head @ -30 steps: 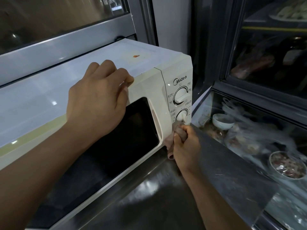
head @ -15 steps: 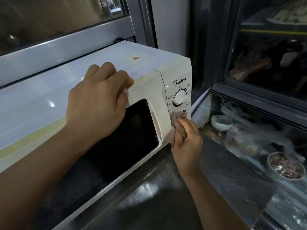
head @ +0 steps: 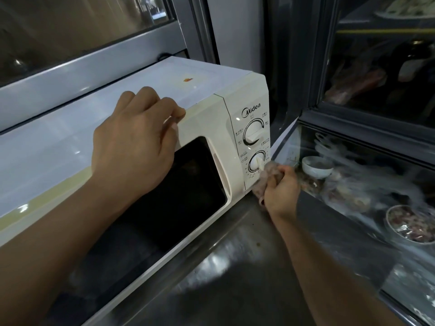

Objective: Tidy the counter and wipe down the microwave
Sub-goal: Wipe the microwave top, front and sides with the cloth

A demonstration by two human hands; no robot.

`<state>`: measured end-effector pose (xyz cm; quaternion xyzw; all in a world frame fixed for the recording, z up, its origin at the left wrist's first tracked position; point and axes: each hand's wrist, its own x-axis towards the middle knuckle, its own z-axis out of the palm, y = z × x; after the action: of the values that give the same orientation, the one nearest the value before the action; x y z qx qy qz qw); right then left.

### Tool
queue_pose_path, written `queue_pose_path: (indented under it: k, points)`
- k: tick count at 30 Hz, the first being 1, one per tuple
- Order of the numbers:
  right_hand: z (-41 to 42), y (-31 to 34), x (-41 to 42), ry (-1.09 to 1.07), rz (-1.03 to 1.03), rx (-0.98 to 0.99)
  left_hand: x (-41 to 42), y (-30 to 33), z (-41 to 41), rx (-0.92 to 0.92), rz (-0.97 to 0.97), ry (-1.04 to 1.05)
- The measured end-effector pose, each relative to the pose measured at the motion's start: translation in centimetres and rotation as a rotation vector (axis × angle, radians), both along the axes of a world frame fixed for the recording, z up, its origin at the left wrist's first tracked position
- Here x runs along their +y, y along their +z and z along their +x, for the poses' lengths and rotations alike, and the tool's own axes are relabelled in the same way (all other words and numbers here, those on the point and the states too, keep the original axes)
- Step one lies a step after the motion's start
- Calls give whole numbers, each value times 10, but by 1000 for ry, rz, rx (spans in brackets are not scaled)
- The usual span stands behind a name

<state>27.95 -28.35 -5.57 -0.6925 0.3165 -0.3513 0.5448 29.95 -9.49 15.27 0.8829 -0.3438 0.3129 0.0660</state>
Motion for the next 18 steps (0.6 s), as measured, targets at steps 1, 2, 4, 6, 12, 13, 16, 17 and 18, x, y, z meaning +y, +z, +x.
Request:
queue_pose_path:
  k: [1, 2, 4, 6, 12, 13, 16, 17, 18]
  points:
    - [5, 2, -8, -23, 17, 28, 0, 0, 0, -1, -3, -1]
    - [9, 5, -13, -33, 42, 45, 0, -1, 1, -5, -5, -2]
    - [11, 8, -4, 6, 130, -8, -1, -2, 2, -13, -5, 0]
    - [9, 4, 20, 19, 186, -30, -1, -1, 2, -13, -10, 10]
    - [-15, -7, 90, 79, 234, -133, -1, -1, 1, -16, -2, 14]
    - [-18, -8, 95, 85, 248, -134, -1, -2, 1, -17, 0, 14]
    - [-12, -7, 84, 77, 303, -99, 0, -1, 1, -16, 0, 17]
    - [-8, -6, 74, 66, 331, -86, 0, -1, 1, -15, -3, 17]
    - [-4, -3, 62, 44, 353, -70, 0, -1, 1, -16, -4, 15]
